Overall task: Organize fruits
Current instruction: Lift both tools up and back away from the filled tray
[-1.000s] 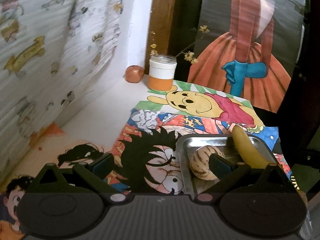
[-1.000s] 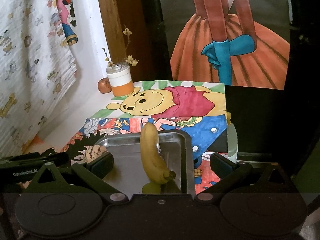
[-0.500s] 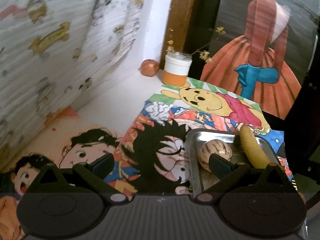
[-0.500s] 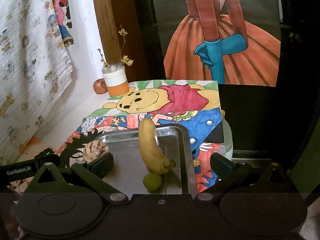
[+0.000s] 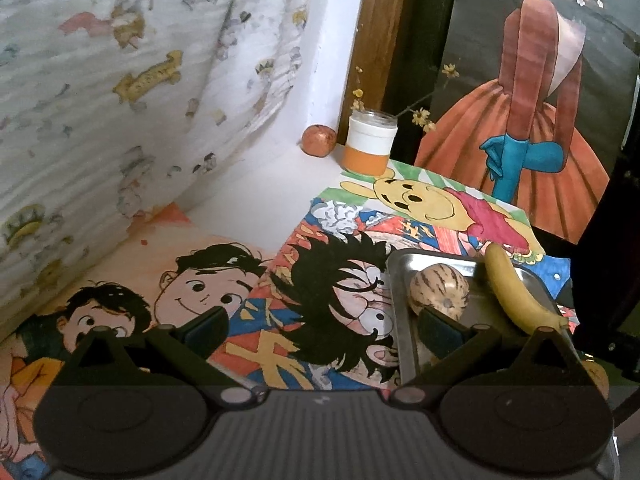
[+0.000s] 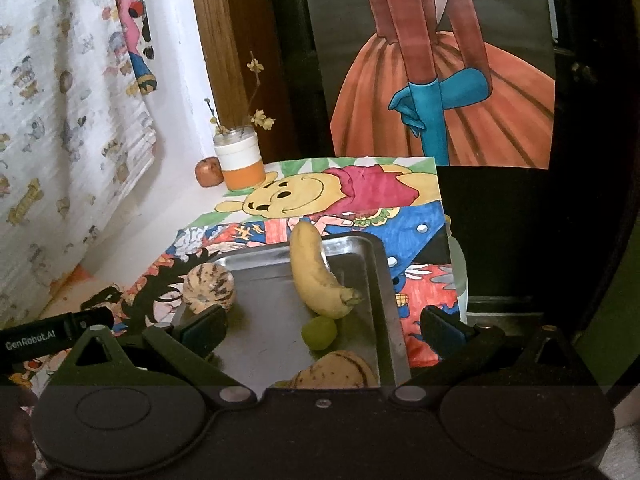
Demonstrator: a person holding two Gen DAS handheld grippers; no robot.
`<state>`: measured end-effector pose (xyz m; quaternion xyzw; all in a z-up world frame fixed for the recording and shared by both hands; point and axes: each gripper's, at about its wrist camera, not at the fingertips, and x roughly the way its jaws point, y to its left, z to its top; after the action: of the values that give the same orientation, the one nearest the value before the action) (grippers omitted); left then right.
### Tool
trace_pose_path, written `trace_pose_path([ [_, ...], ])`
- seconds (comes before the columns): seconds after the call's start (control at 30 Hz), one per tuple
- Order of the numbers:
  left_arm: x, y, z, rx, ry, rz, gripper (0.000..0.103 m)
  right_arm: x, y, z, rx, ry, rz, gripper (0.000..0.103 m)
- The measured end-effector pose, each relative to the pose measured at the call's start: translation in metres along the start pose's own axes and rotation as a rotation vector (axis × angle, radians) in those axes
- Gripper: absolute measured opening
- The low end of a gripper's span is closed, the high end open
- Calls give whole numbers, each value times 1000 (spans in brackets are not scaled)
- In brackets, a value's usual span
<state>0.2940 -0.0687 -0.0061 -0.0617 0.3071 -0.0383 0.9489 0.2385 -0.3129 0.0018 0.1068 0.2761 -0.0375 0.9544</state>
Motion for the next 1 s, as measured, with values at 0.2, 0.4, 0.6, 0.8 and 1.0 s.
trace_pose_path([
  [0.2, -13, -1, -5, 11, -35, 5, 103, -9, 3, -8, 4, -8, 24, 102],
  [0.4, -26, -1, -10, 15, -35, -25, 103, -20, 5, -16, 13, -15, 35, 102],
  [0.6, -35, 3, -13, -27, -21, -41, 103, -27, 3, -20, 19, -17, 30, 102],
  [0.8, -49, 1, -17, -22, -31, -41, 103, -36, -1, -21, 27, -27, 18, 102],
  [1.0, -60, -3, -23, 7, -37, -45, 103, -47, 0, -25, 18, -34, 25, 102],
])
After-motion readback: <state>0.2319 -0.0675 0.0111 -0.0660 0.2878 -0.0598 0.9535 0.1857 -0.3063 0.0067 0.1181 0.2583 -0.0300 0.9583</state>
